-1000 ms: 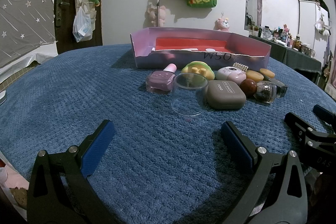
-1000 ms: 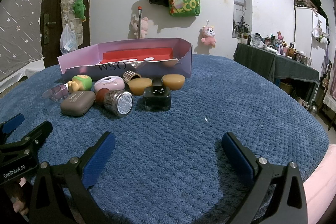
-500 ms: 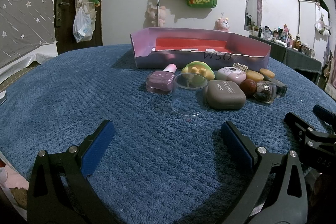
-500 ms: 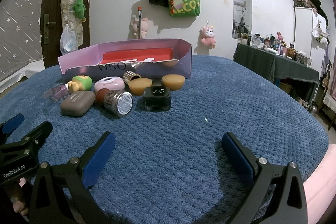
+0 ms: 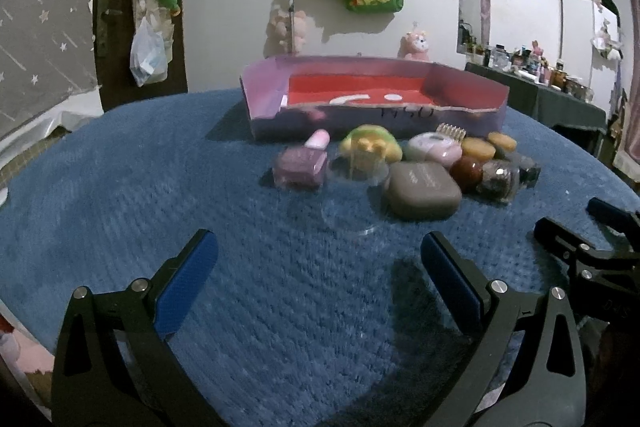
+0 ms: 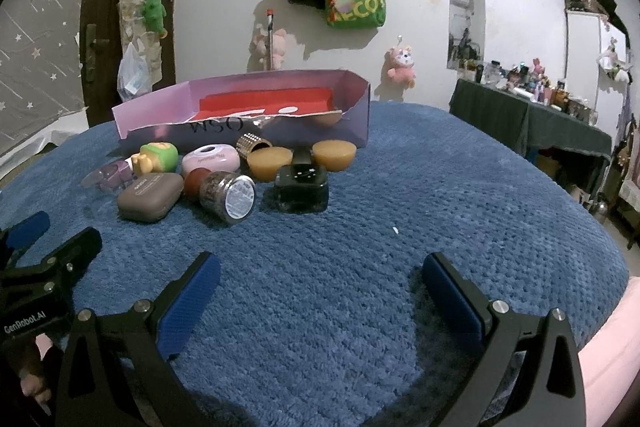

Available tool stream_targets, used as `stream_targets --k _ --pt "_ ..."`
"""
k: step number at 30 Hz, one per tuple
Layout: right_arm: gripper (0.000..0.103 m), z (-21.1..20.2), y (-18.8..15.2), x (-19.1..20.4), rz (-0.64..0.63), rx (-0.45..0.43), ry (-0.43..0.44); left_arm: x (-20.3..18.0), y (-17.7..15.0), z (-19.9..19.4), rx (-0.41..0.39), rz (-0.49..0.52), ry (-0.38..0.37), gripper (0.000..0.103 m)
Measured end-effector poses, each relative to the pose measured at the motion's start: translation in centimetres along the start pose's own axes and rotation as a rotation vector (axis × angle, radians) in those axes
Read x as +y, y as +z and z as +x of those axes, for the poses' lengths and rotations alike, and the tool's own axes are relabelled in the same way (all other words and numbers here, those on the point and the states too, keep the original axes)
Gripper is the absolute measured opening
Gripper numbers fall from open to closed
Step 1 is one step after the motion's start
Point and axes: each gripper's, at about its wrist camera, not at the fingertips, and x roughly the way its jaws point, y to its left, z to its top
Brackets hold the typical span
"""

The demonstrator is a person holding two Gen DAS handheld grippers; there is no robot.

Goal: Organize rigid objects
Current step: 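Grasp the clear plastic cup with the left gripper while the right gripper grasps the black nail polish bottle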

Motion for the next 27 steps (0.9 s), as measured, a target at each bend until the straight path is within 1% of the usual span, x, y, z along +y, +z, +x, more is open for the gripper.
stream_targets --k 1,2,4,8,12,16,18,20,22,24,27 --pt "0.103 0.3 -0.3 -0.1 0.001 0.007 0.008 0.0 0.5 -0.2 -0.006 0.008 0.0 0.103" --pt "0.103 0.5 0.0 -0.4 0.012 0.017 0.028 0.1 0.4 -0.2 -0.007 0.011 0.001 0.103" --pt "0.103 0.7 0.6 -0.6 0.024 0.029 0.043 0.2 1.2 0.0 0.0 0.025 -0.006 0.103" --pt "0.103 1.6 2.4 -1.4 0.043 0.052 0.068 0.4 2.3 0.9 0.041 0.032 -0.03 0.103" --pt "0.103 2.1 3.7 -1.4 0.027 0.053 0.062 0.7 3.3 2.1 0.086 0.035 -0.055 0.103" --pt "0.103 3.3 5.1 -1.6 0.024 0.1 0.063 0.9 3.8 3.2 0.124 0.033 -0.067 0.103" --pt "0.102 4.0 5.7 -1.6 0.019 0.128 0.061 1.1 4.2 3.9 0.158 0.031 -0.083 0.103" --pt "0.098 4.5 6.3 -1.6 0.008 0.148 0.053 1.1 4.3 4.4 0.191 0.026 -0.098 0.103" --pt "0.097 5.2 6.8 -1.5 -0.014 0.168 0.048 1.3 4.5 5.0 0.228 0.016 -0.126 0.103" --pt "0.09 5.7 7.1 -1.3 -0.028 0.184 0.058 1.4 4.7 5.4 0.25 0.009 -0.135 0.102" --pt "0.084 6.6 7.4 -0.8 -0.055 0.219 0.07 1.4 5.0 6.0 0.283 0.004 -0.161 0.102"
